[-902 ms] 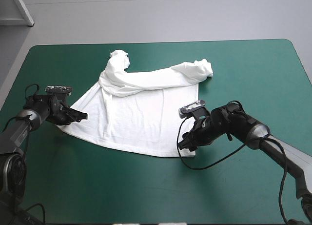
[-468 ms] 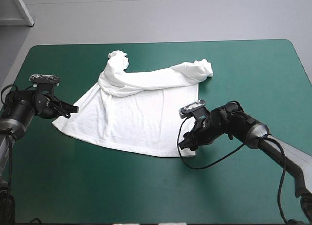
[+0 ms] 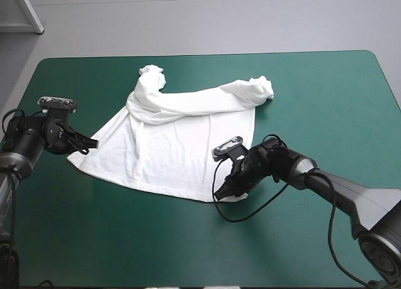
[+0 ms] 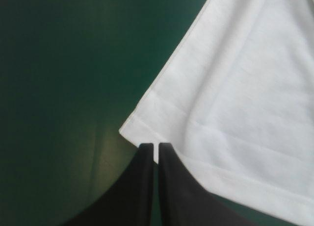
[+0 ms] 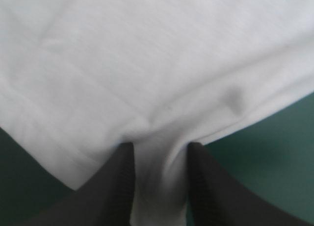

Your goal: Fold the cloth

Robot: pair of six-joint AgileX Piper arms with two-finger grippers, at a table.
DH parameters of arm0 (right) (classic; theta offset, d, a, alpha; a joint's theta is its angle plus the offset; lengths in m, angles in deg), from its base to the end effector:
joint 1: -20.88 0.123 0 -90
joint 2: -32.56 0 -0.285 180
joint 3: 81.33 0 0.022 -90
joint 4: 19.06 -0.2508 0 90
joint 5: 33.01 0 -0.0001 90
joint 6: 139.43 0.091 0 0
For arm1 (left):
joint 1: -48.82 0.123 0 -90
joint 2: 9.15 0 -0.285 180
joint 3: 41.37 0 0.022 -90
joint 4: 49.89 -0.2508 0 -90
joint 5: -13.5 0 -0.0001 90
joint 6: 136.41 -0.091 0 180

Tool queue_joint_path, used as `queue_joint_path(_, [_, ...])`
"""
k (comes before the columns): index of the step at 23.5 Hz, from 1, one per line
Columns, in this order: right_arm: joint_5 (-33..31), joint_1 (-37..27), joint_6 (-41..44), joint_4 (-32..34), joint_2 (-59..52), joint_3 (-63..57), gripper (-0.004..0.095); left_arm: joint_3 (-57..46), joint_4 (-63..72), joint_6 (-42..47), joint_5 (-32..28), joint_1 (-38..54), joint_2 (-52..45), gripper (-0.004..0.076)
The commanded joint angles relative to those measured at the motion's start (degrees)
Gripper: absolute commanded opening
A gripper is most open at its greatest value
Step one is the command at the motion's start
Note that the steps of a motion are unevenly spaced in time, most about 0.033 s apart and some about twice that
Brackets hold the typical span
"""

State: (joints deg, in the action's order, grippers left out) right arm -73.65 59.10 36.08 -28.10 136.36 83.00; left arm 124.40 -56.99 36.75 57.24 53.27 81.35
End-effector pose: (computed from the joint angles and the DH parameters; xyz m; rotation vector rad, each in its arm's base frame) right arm 0.2522 0.2105 0.2106 -0.8948 2.6840 0.3114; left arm 0.2968 0.0309 0.2883 0.1390 2.5933 0.2156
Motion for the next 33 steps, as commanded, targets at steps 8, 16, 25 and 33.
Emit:
queue_joint_path(8, [2.8, 3.3, -0.2, 0.0, 0.4, 0.1, -0.0017, 1.6, 2.1, 1.7, 2.1, 0.1, -5.1, 0.0127])
queue_joint_path(16, [1.1, 3.3, -0.6, 0.3, 0.3, 0.2, -0.0018, 1.6, -6.8, 3.7, 7.2, 0.1, -6.5, 0.0670])
queue_joint_path(25, [-2.5, 3.3, 0.3, 0.4, -9.2, 0.2, -0.0017, 1.6, -4.1, 6.0, -2.1, 0.1, 8.9, 0.0592])
queue_joint_path(33, [-3.6, 3.3, 6.4, 6.2, -14.3, 1.4, -0.0017, 1.6, 3.1, 3.1, -5.0, 0.1, 18.0, 0.0448])
